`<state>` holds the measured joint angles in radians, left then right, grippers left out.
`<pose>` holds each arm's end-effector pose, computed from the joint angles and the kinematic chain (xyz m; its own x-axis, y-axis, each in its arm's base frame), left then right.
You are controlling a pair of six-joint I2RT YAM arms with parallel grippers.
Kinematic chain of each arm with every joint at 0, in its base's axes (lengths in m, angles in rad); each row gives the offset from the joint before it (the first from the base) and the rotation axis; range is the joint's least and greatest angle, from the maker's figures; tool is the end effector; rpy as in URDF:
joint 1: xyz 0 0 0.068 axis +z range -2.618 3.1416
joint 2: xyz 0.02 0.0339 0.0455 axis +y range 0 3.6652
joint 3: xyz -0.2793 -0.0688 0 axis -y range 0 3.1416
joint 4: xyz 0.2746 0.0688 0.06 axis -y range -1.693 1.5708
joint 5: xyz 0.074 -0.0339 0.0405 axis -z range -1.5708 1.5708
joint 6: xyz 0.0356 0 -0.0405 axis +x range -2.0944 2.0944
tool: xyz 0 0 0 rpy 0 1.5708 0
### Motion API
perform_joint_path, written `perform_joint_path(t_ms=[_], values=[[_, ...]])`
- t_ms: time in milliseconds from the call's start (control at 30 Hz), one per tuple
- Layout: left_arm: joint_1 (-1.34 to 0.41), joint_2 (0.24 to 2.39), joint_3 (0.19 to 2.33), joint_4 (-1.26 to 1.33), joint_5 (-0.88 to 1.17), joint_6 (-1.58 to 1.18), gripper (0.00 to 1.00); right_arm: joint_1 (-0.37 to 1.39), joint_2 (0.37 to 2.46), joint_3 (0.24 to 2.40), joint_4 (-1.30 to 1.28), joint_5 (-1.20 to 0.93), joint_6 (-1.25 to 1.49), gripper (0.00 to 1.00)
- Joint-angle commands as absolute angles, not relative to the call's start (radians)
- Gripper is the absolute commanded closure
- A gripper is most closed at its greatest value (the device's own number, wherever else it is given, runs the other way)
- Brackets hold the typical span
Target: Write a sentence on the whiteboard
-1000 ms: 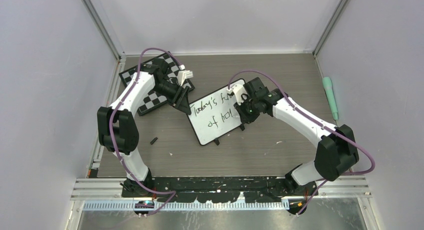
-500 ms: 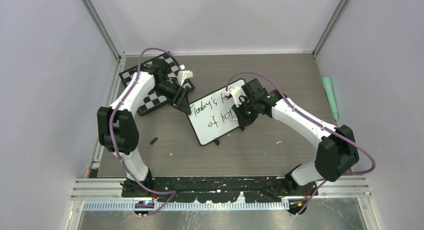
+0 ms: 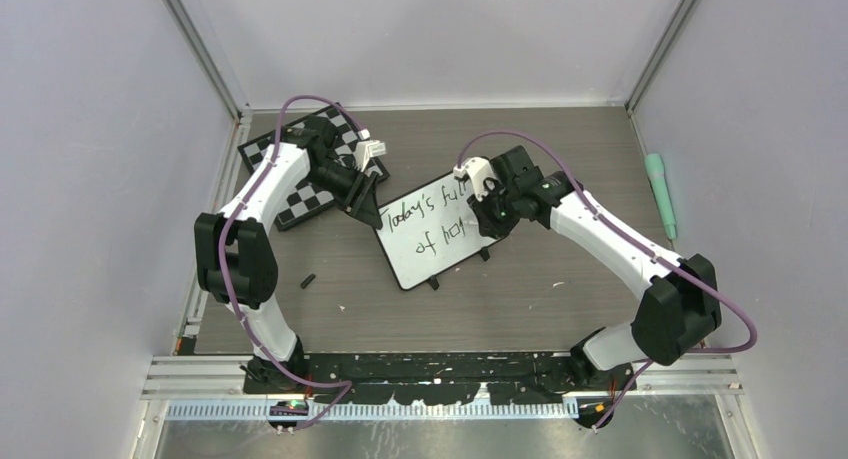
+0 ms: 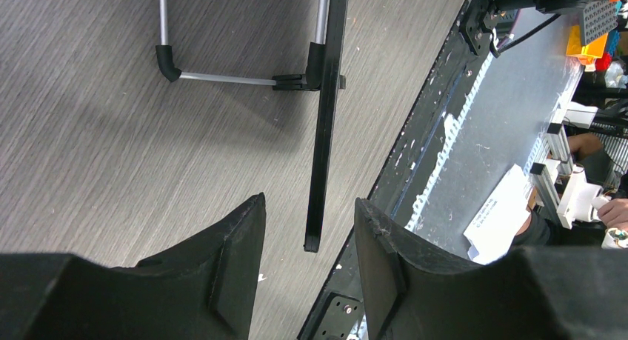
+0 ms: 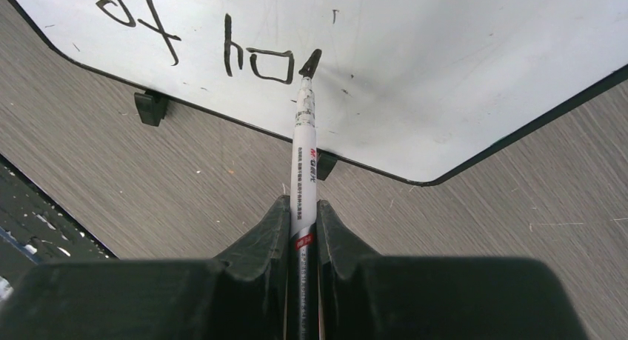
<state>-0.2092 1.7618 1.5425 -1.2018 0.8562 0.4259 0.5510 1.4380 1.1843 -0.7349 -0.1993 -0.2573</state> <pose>0.3550 -0.1029 0.2903 -0.7791 0.4422 -0.4444 0.6239 0.4776 -0.6186 0.2722 0.1755 0.2885 -0.5340 -0.6209 -0.5738 -0.7671 0.6412 0.0200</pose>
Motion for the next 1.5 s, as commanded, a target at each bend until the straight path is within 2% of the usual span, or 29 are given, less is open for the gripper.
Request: perform_joint_path(t_ms=[0, 567, 1467], values=[[-0.213, 1.74, 1.562, -1.204, 0.867, 0.433, 0.51, 0.547, 1.448, 1.233, -0.707, -0.172, -0.259, 1.0], [-0.213, 1.74, 1.557, -1.2, 0.863, 0.437, 0.51, 0.526, 1.464, 1.211, -0.695, -0.123, -0.255, 1.0], [-0.213, 1.74, 1.565, -1.203, 0.865, 0.432, 0.51, 0.558, 1.461, 1.174, -0.715, -0.178, -0.232, 1.0]])
